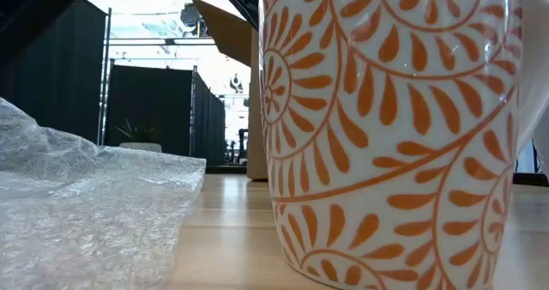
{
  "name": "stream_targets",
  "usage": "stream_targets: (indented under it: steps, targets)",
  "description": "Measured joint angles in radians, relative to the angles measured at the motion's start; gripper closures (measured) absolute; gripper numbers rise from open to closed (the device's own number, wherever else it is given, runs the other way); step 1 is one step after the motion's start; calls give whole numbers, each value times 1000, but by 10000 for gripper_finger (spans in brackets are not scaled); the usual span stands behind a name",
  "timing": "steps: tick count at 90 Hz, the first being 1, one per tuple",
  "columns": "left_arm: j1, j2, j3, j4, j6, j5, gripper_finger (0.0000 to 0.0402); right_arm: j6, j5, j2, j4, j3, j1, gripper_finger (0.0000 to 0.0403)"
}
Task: Wrap mug
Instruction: Wrap the red patterned mug with bubble wrap
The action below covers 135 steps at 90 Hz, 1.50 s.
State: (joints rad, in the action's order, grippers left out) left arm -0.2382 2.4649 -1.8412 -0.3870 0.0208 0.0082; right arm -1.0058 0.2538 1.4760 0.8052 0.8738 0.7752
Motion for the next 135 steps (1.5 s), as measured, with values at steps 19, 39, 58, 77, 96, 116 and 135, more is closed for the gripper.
stream_targets:
  steps: [19,39,58,77,96,116,135]
  targets:
    - [0,0,0,3,3,0,215,0,-14,4,-28,-5,-10,335]
    - [0,0,0,3,3,1,215,-26,-14,4,-49,-8,-10,341]
    - [-1,0,0,4,4,7,215,-53,2,4,-66,-10,-5,318]
    - [-18,-39,0,91,144,-72,215,-58,4,3,-53,-8,-5,297]
    - [-24,-114,3,239,178,-132,215,-85,9,3,-50,-8,-17,307]
    - [-24,-139,2,253,143,-133,215,-111,24,3,-52,-8,-17,294]
    - [-22,-140,-3,270,144,-132,215,-98,10,2,-52,-8,-19,294]
